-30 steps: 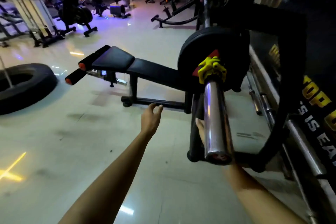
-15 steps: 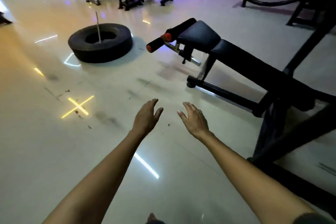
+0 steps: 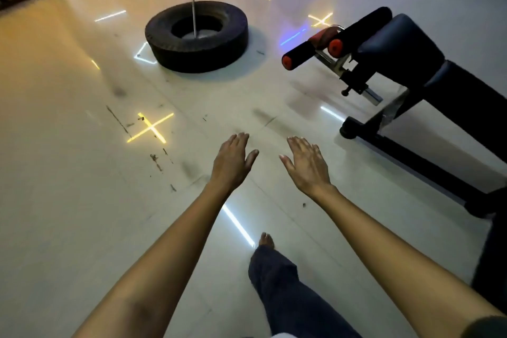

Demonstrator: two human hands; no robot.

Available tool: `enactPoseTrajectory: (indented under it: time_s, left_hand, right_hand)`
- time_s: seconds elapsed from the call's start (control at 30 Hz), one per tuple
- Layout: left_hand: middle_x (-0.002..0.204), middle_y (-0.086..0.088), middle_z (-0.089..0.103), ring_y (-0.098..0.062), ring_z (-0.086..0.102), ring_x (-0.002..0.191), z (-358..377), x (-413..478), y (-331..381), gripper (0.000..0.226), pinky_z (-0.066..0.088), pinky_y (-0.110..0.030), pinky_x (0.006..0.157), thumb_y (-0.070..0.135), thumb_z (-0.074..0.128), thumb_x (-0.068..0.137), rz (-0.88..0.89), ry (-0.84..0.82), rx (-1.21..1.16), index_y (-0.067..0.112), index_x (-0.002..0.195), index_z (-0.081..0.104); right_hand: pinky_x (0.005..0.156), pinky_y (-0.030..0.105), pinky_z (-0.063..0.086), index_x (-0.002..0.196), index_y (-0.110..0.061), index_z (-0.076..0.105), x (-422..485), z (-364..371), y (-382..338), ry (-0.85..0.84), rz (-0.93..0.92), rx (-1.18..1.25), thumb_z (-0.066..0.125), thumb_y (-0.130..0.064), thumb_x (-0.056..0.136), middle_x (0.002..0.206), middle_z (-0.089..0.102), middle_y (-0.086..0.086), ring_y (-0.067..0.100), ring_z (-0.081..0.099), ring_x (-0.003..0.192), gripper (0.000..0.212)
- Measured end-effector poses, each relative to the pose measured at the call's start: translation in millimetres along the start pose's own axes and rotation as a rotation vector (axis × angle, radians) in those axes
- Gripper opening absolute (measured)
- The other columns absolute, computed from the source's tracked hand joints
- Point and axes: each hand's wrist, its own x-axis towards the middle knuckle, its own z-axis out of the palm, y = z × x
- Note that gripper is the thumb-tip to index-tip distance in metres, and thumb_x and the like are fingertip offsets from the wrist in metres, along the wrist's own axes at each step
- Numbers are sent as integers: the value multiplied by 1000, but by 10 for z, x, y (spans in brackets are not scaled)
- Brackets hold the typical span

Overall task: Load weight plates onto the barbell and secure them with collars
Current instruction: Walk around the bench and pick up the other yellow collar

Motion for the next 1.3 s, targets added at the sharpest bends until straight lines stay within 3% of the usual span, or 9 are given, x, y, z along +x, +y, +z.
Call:
enactPoseTrajectory:
  time_s: [0.33, 0.57, 0.83, 1.13, 1.3]
  left_hand:
    - [153, -9, 30, -24, 23, 142, -499, 2555, -741, 58, 18, -35, 115, 41, 37, 98, 20, 2, 146, 10, 146, 24]
    - [156, -8, 22, -22, 17, 144, -489, 4626, -1504, 60, 10, -36, 117, 44, 29, 99, 155, -77, 309, 11, 148, 18]
    - [155, -8, 26, -22, 20, 143, -745, 7134, -1876, 60, 10, -35, 117, 45, 30, 99, 237, -133, 257, 11, 147, 21]
    - [155, -7, 25, -22, 18, 144, -298, 9892, -1595, 59, 7, -34, 117, 46, 30, 98, 384, -248, 287, 12, 146, 24]
    - [154, -7, 28, -22, 23, 142, -105, 11413, -1072, 58, 13, -32, 116, 45, 31, 99, 462, -311, 328, 12, 146, 24]
  right_hand:
    - [118, 35, 5, 146, -12, 21, 2736, -59, -309, -14, -43, 18, 34, -36, 98, 155, 22, 7, 20, 15, 144, 54]
    - [118, 36, 2, 147, -13, 16, 4873, 81, -375, -3, -118, -191, 30, -37, 99, 156, 19, 7, 21, 12, 145, 56]
    - [118, 34, 1, 147, -13, 14, 7197, -172, -434, 0, -1, -196, 29, -37, 99, 157, 16, 6, 18, 10, 145, 56]
    - [118, 35, 3, 146, -11, 20, 9412, -283, 636, 109, 245, -35, 33, -35, 99, 156, 21, 8, 21, 13, 145, 54]
    - [118, 35, 5, 145, -10, 22, 10629, -663, 1347, 134, 318, -27, 32, -35, 99, 155, 23, 8, 21, 15, 144, 53]
